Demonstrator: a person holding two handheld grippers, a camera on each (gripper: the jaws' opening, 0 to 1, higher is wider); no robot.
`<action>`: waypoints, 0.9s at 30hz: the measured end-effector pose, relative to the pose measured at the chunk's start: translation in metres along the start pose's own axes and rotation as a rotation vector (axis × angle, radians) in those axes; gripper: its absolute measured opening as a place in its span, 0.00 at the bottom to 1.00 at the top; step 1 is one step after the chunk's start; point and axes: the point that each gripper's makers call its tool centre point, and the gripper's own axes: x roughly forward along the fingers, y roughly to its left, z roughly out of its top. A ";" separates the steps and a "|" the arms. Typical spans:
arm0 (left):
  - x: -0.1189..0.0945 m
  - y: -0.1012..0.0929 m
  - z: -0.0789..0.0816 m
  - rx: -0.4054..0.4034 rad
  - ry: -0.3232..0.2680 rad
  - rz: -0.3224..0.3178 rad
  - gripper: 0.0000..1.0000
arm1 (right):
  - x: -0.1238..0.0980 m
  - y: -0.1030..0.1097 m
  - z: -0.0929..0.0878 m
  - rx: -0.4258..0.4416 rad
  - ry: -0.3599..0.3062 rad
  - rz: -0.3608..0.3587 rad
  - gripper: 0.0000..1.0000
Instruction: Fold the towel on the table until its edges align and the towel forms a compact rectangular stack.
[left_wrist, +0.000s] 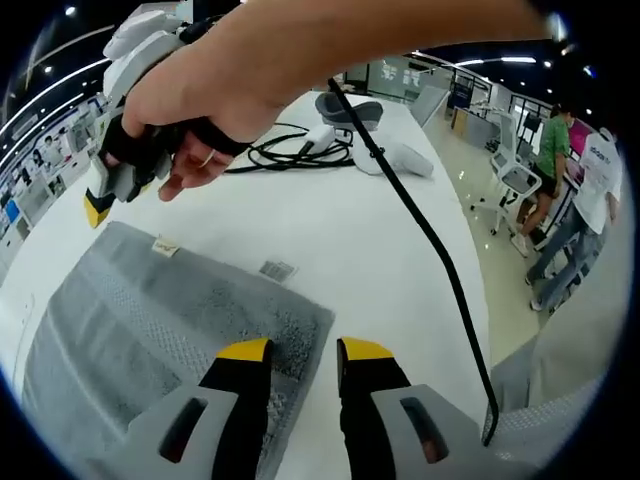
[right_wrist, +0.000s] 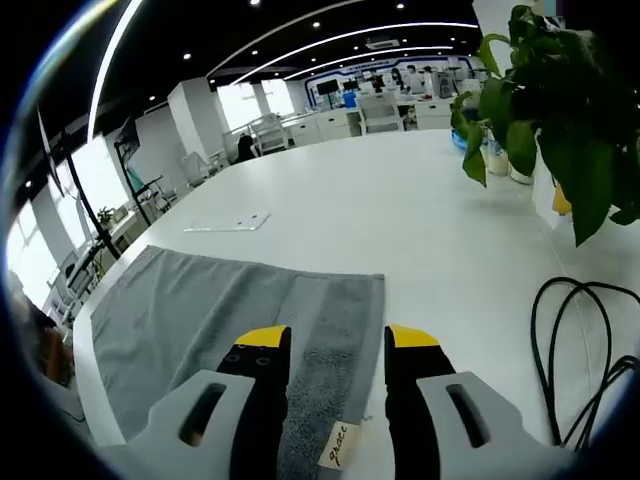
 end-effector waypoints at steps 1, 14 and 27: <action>0.002 0.000 -0.002 -0.001 0.003 -0.002 0.26 | 0.003 0.000 0.000 -0.010 0.002 -0.006 0.35; 0.004 0.007 -0.004 0.028 0.017 0.008 0.17 | 0.044 -0.011 -0.003 -0.130 0.052 -0.059 0.32; 0.007 0.015 -0.002 -0.060 0.015 0.018 0.03 | 0.049 -0.024 -0.008 -0.194 0.087 -0.089 0.07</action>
